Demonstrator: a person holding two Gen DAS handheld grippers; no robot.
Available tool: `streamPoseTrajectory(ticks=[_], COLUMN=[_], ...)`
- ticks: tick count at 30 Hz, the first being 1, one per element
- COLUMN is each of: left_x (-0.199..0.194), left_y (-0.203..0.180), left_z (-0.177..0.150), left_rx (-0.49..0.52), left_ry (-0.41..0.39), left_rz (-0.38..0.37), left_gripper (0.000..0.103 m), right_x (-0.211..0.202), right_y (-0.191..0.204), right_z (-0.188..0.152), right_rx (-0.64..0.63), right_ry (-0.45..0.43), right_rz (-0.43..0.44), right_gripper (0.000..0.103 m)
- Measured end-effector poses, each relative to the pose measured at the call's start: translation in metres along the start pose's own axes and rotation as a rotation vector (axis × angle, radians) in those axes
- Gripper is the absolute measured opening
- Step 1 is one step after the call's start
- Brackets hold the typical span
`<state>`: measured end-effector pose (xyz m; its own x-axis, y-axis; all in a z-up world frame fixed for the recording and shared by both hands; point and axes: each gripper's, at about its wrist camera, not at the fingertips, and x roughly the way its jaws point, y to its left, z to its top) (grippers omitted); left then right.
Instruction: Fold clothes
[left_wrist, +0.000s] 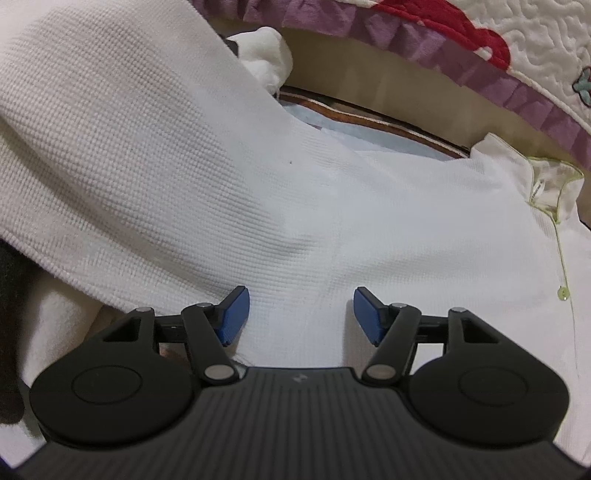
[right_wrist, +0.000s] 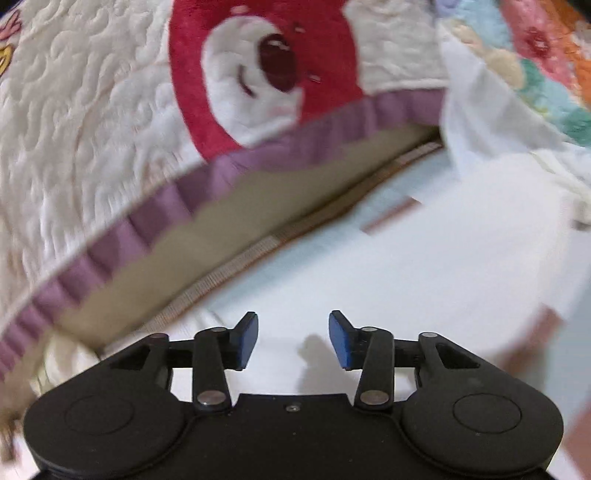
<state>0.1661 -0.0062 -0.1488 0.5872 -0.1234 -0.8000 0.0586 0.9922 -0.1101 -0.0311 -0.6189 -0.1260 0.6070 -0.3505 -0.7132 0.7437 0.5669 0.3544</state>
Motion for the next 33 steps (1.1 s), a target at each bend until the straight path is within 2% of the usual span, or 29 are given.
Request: streamPoseTrajectory(ticks=[3, 5, 6, 9, 12, 15, 17, 19, 21, 23, 29, 33], left_x=[-0.003, -0.007, -0.01, -0.026, -0.046, -0.069, -0.082, -0.094, -0.102, -0.11, -0.157, -0.188], left_y=[-0.002, -0.001, 0.0, 0.004, 0.003, 0.012, 0.027, 0.043, 0.056, 0.066, 0.082, 0.092], left_z=[-0.001, -0.001, -0.001, -0.009, -0.032, -0.052, -0.057, -0.059, -0.057, -0.054, -0.035, -0.022], left_rx=[0.022, 0.026, 0.019, -0.023, -0.002, 0.007, -0.027, -0.072, -0.127, -0.151, -0.184, -0.193], left_ry=[0.009, 0.026, 0.033, 0.05, 0.089, 0.096, 0.085, 0.072, 0.029, -0.048, -0.39, -0.571], left_rz=[0.013, 0.008, 0.002, -0.036, -0.066, -0.041, -0.019, 0.005, 0.017, 0.027, 0.066, 0.193], left_gripper=[0.062, 0.062, 0.063, 0.064, 0.064, 0.064, 0.064, 0.064, 0.064, 0.064, 0.063, 0.059], right_x=[-0.025, -0.03, -0.032, -0.042, -0.049, -0.063, -0.073, -0.081, -0.088, -0.095, -0.094, -0.095], right_y=[-0.011, -0.01, -0.006, 0.014, 0.045, 0.081, 0.105, 0.13, 0.151, 0.171, 0.203, 0.206], right_z=[-0.032, -0.052, -0.061, -0.076, -0.086, -0.106, -0.12, -0.138, -0.155, -0.171, -0.189, -0.192], right_rx=[-0.064, -0.144, -0.183, -0.283, -0.392, -0.49, -0.555, -0.645, -0.714, -0.779, -0.881, -0.937], right_ry=[-0.022, -0.009, 0.003, 0.056, 0.124, 0.2, 0.251, 0.28, 0.298, 0.313, 0.299, 0.302], right_rz=[-0.141, -0.162, -0.141, -0.038, 0.111, 0.292, 0.414, 0.486, 0.527, 0.566, 0.595, 0.583], right_gripper=[0.049, 0.048, 0.048, 0.048, 0.048, 0.048, 0.05, 0.052, 0.053, 0.053, 0.053, 0.052])
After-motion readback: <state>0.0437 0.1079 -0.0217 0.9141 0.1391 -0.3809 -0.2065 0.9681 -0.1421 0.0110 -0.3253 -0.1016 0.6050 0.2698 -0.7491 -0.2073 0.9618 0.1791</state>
